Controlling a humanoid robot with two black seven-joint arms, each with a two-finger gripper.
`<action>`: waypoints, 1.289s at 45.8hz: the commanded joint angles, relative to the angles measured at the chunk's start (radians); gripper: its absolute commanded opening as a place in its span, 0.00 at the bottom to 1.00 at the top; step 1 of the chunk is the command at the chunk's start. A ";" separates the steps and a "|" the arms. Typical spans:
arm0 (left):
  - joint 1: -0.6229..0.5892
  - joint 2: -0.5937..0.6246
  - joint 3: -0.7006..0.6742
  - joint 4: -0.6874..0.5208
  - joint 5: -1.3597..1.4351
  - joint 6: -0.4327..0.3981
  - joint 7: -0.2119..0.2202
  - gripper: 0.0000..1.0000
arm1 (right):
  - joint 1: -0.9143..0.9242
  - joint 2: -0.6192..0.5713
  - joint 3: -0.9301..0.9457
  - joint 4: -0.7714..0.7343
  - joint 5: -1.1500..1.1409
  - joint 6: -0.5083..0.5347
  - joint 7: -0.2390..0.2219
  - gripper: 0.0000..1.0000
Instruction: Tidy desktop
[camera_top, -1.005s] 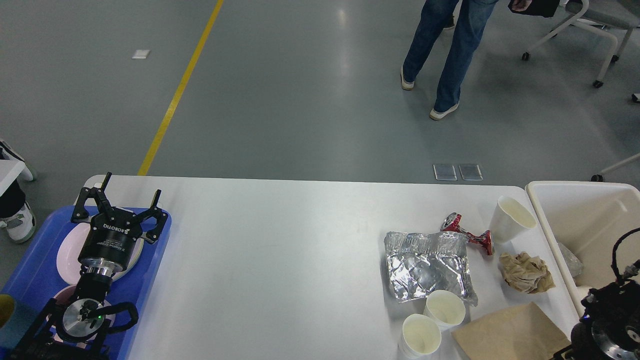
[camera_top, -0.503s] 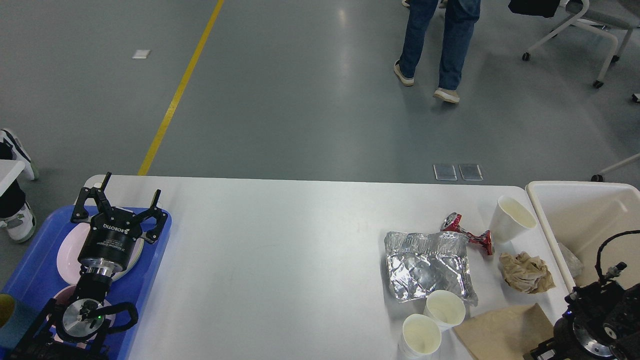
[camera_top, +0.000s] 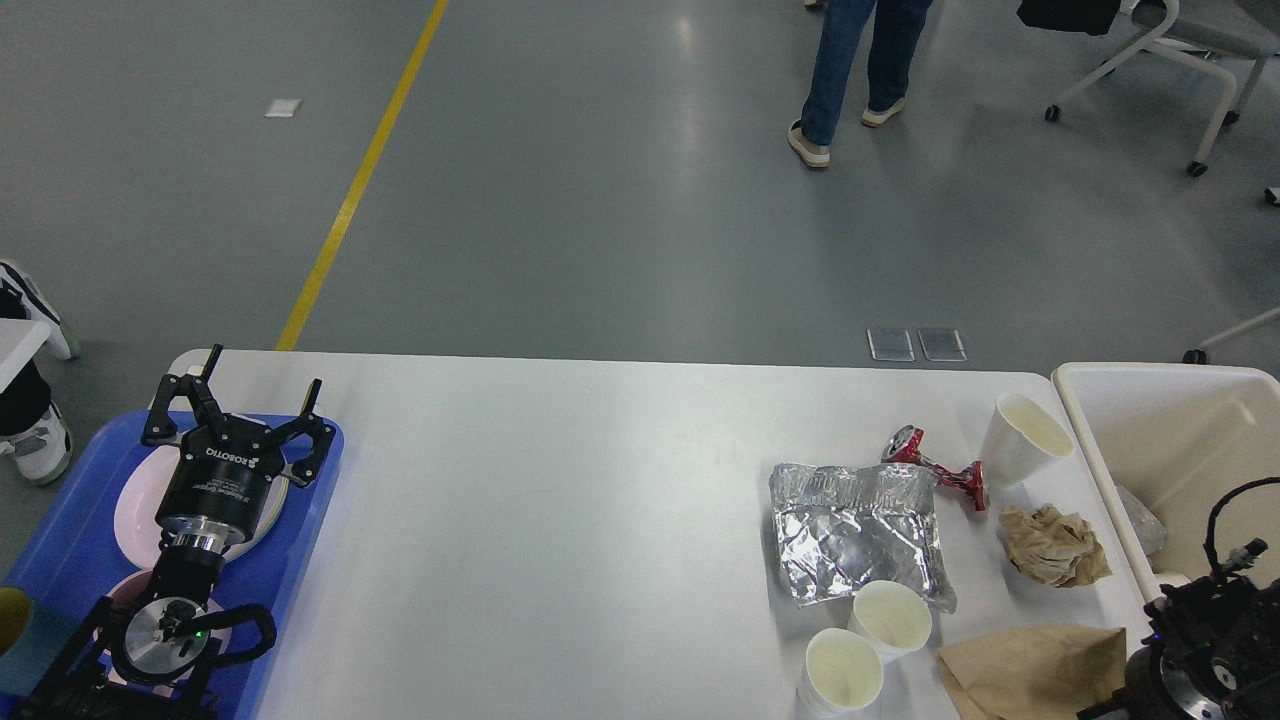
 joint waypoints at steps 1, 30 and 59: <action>0.000 0.000 0.000 0.000 0.000 -0.002 0.000 0.96 | 0.002 0.003 0.011 0.007 0.004 -0.001 0.000 0.00; 0.002 0.000 0.000 0.000 0.000 -0.002 0.000 0.96 | 0.433 -0.162 -0.202 0.251 0.129 0.135 0.015 0.00; 0.002 0.001 0.002 0.000 0.000 -0.002 0.000 0.96 | 1.024 0.066 -0.286 0.189 0.798 0.773 -0.009 0.00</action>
